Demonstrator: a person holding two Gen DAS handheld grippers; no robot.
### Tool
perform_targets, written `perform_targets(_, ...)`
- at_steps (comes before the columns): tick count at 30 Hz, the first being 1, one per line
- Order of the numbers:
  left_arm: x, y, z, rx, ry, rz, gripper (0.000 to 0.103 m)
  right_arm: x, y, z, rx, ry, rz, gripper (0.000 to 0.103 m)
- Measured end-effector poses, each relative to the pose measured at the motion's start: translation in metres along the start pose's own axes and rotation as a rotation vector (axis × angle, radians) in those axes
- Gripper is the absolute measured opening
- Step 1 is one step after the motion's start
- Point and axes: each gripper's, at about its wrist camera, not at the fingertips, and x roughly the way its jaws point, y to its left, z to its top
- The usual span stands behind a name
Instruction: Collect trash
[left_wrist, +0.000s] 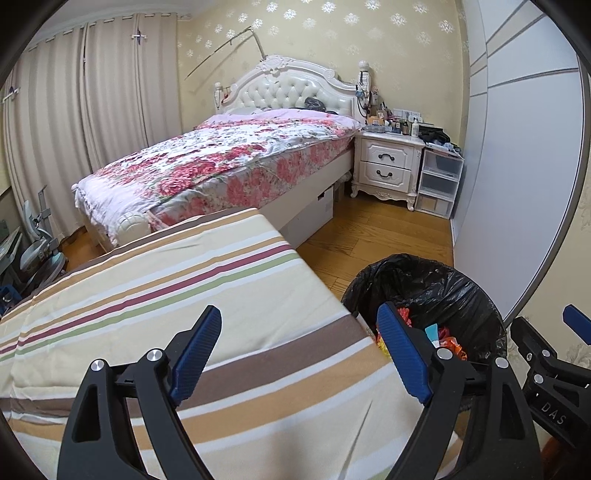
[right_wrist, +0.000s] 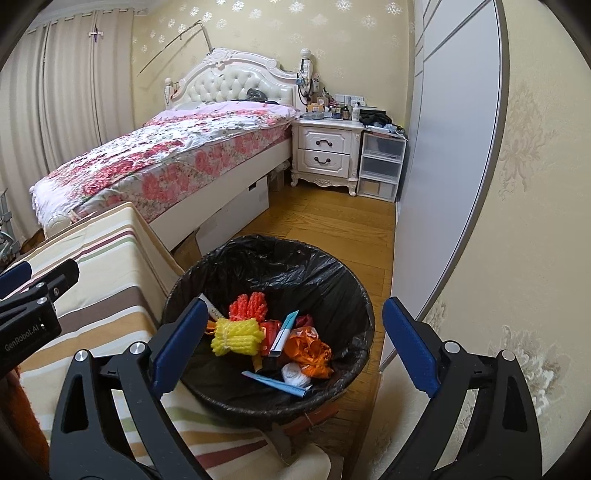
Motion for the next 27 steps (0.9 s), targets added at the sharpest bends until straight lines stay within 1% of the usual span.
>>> perform_targets(6,-0.027,0.017,-0.009,-0.036,-0.018,0.015,0.084,-0.029,0.007,-0.009,0.003,-0.020,0.031,0.093)
perform_targets(17,-0.072,0.034,-0.024,-0.055,-0.072,0.026,0.084,-0.071,0.018,-0.023,-0.031,-0.054,0.056,0.093)
perform_targets(21,-0.085,0.033,-0.029,-0.048,-0.088,0.025,0.084,-0.085,0.021,-0.027,-0.044,-0.069,0.065,0.093)
perform_targets(27,-0.095,0.033,-0.036,-0.039,-0.098,0.025,0.084,-0.106,0.021,-0.030,-0.049,-0.102,0.071,0.093)
